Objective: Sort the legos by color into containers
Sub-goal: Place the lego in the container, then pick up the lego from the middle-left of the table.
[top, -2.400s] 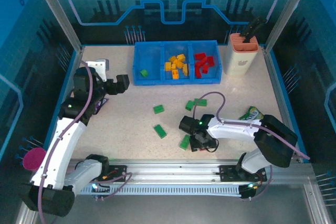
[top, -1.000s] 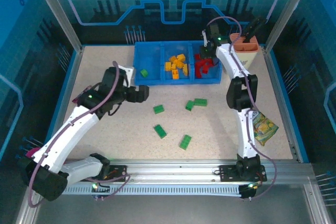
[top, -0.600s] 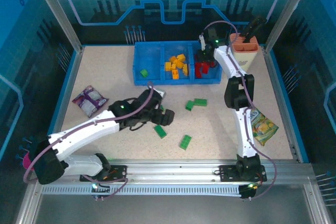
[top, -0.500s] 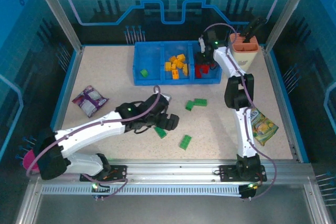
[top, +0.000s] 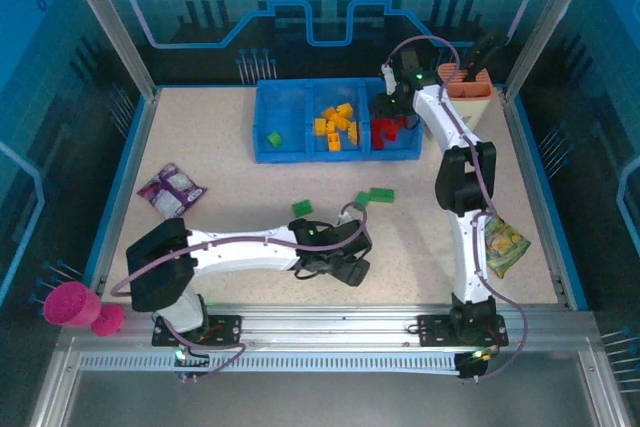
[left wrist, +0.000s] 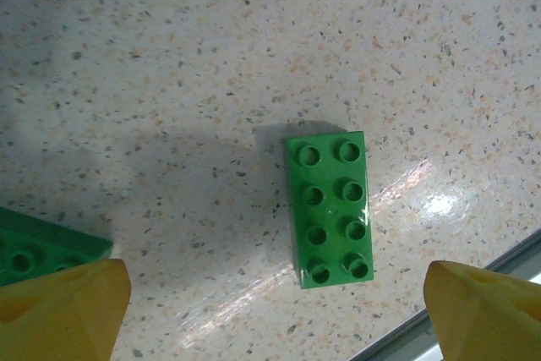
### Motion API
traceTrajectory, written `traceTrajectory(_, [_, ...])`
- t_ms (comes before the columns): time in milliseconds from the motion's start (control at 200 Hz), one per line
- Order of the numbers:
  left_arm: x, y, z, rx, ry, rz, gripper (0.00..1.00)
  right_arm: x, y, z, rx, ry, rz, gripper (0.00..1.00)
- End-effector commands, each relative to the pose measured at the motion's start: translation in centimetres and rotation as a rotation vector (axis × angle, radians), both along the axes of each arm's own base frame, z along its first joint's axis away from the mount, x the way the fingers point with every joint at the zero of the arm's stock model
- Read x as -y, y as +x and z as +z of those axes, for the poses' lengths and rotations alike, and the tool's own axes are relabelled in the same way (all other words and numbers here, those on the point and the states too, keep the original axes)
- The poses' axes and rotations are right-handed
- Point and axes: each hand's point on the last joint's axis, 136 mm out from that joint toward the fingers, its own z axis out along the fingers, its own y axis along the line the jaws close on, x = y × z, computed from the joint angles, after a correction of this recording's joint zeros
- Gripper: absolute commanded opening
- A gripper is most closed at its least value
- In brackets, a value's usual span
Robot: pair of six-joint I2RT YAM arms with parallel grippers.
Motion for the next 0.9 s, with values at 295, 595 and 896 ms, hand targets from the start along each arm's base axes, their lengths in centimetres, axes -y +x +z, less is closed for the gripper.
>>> traceTrajectory(295, [1.9,-0.2,-2.9,-0.030,0.086,0.014,0.83,-1.1,-1.9,6.8,0.083,0.043,0.030,0.51])
traceTrajectory(595, [2.6,-1.1,-5.4,-0.095,0.147,-0.007,0.62,-0.9,-3.0,9.5,0.129,0.055,0.043,0.57])
traceTrajectory(896, [2.0,-1.0,-5.5,-0.115,0.169,0.010,0.34,0.3,-4.2,11.5,0.157,0.053,0.029,0.59])
